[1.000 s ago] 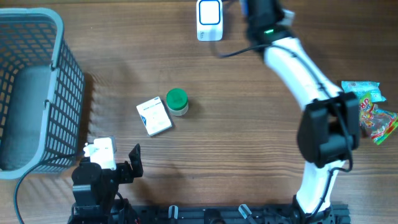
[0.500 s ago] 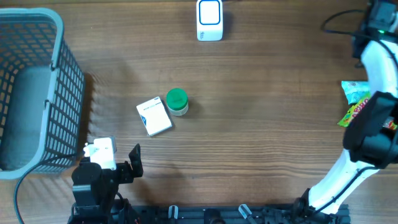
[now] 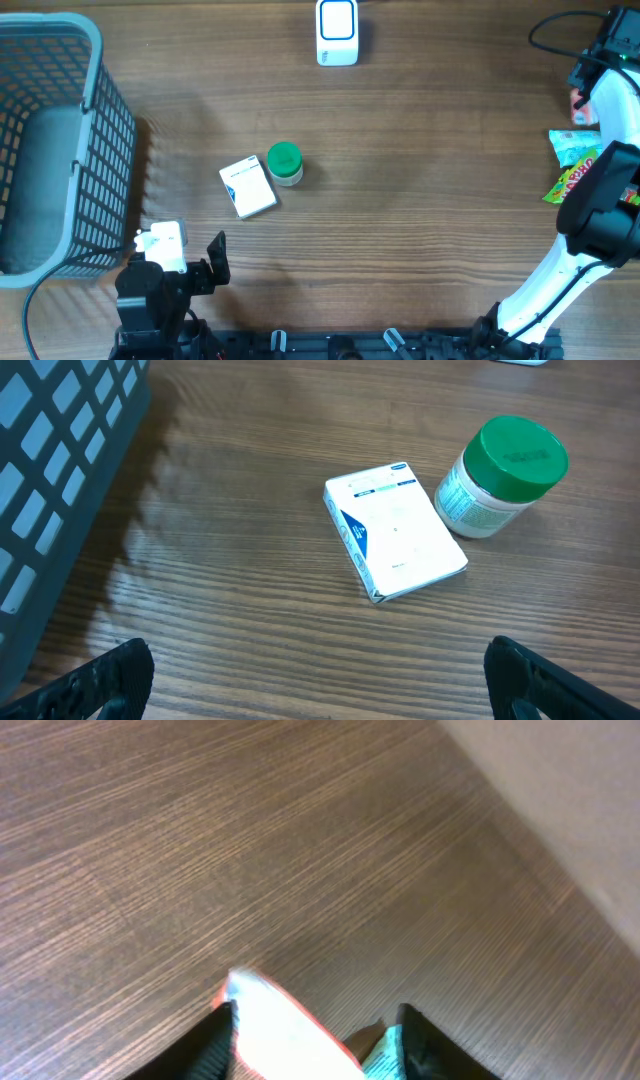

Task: Scan the item barcode
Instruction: 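Carry the snack pack right and release it near the other items, then reach the right gripper to the green-lidded jar and grasp it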

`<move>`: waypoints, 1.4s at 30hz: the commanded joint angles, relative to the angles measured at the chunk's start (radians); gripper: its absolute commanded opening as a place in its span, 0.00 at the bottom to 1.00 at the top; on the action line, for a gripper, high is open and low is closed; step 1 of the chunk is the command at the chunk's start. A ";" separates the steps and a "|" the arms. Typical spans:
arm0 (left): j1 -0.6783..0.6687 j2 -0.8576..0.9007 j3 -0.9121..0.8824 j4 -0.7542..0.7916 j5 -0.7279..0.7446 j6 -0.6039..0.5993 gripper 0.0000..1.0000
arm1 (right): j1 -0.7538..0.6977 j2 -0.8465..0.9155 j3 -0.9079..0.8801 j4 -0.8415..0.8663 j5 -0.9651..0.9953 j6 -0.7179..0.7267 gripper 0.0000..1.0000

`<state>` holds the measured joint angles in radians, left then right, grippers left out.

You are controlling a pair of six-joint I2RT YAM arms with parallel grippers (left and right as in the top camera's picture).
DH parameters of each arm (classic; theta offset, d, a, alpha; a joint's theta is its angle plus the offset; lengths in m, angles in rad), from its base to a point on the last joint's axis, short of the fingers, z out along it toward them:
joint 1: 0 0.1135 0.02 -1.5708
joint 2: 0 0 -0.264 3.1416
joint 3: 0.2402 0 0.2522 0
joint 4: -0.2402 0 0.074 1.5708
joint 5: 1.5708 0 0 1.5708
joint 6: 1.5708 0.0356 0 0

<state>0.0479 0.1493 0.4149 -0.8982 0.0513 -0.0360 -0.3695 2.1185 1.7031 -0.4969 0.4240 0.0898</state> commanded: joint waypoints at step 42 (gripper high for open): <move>0.005 -0.006 -0.005 0.002 0.011 0.005 1.00 | 1.054 -0.009 -0.009 -0.333 -0.762 1.746 1.00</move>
<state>0.0479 0.1493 0.4149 -0.8982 0.0513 -0.0357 0.6811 2.0487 1.6985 -0.8711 -0.3218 1.7821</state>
